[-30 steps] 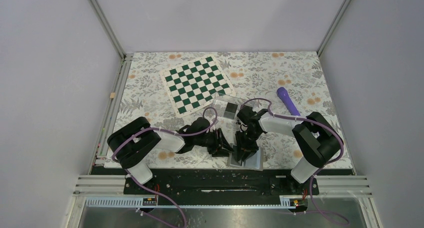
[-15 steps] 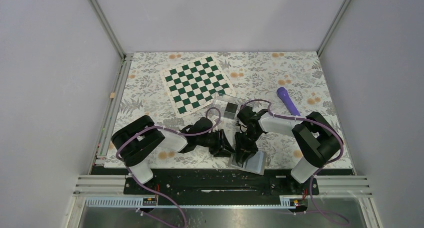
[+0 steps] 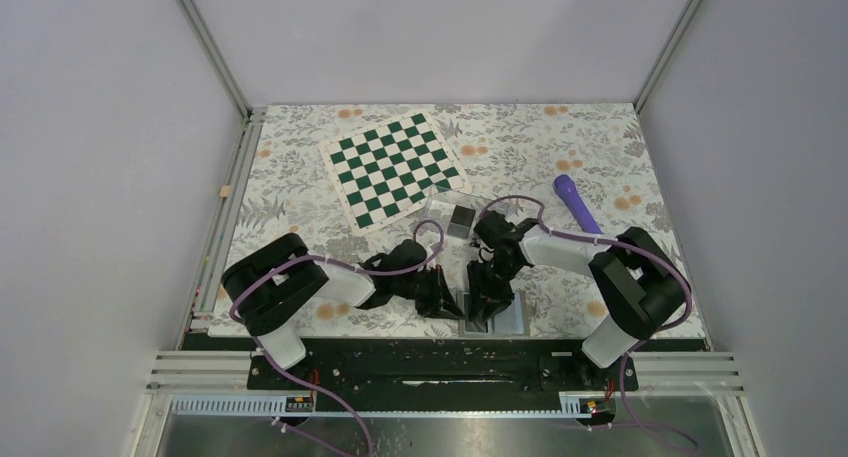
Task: Put the credit cards into the card holder
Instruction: Close the card holder at the center of the board.
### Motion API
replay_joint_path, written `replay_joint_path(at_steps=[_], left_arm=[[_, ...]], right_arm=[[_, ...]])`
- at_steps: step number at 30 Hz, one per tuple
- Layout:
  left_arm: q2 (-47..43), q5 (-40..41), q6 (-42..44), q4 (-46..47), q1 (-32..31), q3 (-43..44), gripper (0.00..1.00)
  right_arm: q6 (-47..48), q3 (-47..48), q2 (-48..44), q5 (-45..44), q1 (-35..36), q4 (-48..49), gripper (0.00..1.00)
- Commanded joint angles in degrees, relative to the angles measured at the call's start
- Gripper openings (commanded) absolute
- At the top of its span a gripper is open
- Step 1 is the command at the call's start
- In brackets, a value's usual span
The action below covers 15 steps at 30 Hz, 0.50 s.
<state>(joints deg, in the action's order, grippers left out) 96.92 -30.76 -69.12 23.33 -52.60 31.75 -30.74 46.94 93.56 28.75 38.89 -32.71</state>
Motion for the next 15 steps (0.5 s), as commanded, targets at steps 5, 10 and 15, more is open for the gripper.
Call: replay_joint_path(at_steps=[5,10,15], left_arm=[[-6.35,4.73,2.65,-5.3,-0.39,0.92,0.0],[-10.97,8.62,9.44,-24.57,-0.36,6.07,0.0],[-13.77,13.09,14.86,-42.2,-0.23,12.34,0.0]], right_arm=[[1.87,2.75,-5.2,-5.93,0.57,-3.2,0.47],[3.18,4.39,-7.36,-9.31,0.56,-6.11,0.58],[4.73,6.77,-10.26,-13.97,0.56,-9.41,0.71]])
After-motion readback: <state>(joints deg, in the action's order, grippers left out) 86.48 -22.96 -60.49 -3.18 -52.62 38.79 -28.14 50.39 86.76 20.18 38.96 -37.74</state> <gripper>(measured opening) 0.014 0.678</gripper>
